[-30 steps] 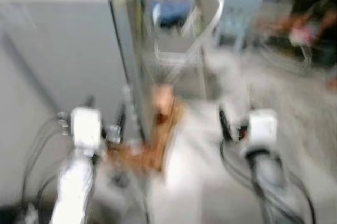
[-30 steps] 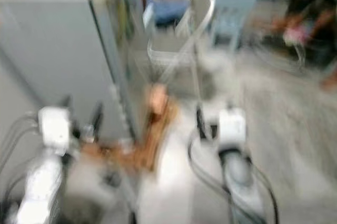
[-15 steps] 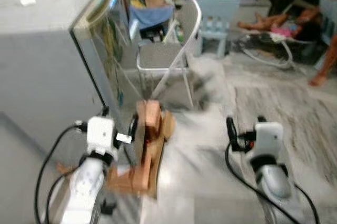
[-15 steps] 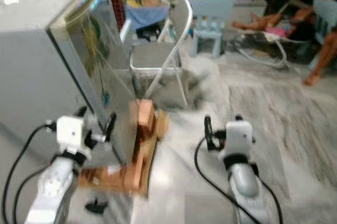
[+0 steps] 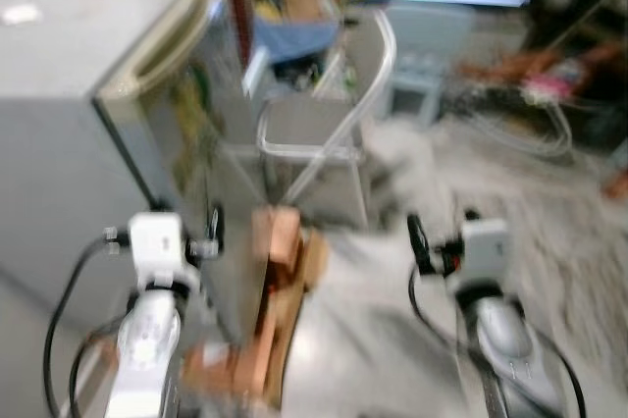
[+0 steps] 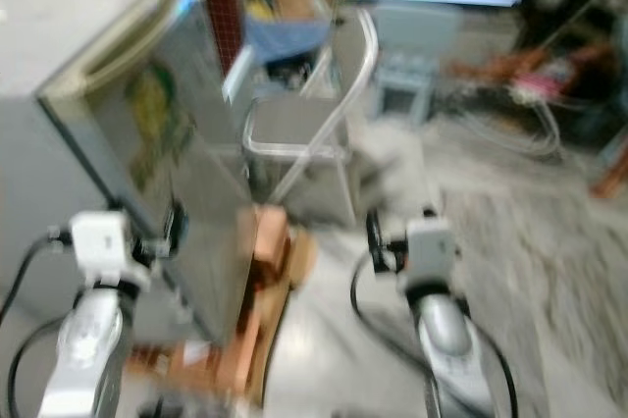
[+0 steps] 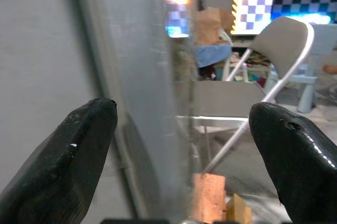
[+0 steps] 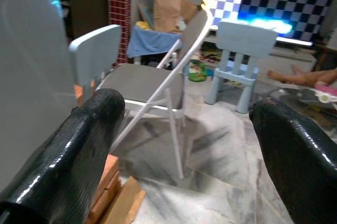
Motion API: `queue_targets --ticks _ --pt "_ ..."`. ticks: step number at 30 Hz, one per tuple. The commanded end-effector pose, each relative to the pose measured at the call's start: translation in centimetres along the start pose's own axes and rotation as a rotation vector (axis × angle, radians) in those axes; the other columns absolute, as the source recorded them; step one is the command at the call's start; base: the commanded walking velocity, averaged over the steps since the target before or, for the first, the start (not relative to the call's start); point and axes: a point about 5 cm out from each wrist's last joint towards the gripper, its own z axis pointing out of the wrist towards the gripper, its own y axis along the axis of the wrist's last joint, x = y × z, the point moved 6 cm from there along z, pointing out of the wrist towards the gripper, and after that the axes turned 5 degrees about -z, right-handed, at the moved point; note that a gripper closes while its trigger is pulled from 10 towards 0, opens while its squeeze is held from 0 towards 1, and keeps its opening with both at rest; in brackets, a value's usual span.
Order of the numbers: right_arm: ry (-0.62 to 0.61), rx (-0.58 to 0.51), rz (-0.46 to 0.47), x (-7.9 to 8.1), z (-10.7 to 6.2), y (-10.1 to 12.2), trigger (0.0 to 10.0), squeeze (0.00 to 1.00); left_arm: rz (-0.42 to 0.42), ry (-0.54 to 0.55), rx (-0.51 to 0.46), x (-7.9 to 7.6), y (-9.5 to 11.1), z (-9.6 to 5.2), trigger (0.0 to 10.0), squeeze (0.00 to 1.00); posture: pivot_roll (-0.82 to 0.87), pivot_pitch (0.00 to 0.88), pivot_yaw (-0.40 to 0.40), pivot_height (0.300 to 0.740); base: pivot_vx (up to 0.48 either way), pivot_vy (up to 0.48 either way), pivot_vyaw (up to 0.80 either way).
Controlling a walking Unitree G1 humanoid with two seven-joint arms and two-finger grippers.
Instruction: Restocking fridge
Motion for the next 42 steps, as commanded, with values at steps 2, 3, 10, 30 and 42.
queue_targets --ticks 2,3,10,30,42 --pt "0.01 -0.004 0.001 0.2 0.0 0.2 10.0 0.0 0.017 0.025 0.006 0.7 0.0 0.5 10.0 0.0 0.1 0.0 0.001 0.74 0.0 0.0 0.0" --pt "0.009 -0.003 0.0 0.2 -0.1 0.3 10.0 0.0 0.019 0.057 0.0 1.3 0.3 0.8 10.0 0.0 0.09 0.0 0.001 0.74 0.0 0.0 0.0" --pt "-0.026 0.082 -0.059 -0.5 -1.5 -1.2 10.0 0.0 -0.015 -0.01 0.029 0.5 0.1 2.2 10.0 0.0 0.09 0.0 -0.011 0.74 0.0 0.0 0.0" --pt "0.075 0.321 0.024 -0.4 -5.5 -6.0 10.0 0.0 0.037 -0.006 0.048 0.2 0.1 5.8 10.0 0.0 0.02 0.0 0.009 0.74 0.0 0.0 0.0" --pt "0.127 0.418 0.038 -0.4 -6.3 -10.3 10.0 0.0 -0.013 -0.183 0.033 -3.7 0.4 6.9 10.0 0.0 0.02 0.0 0.004 0.74 0.0 0.0 0.0"
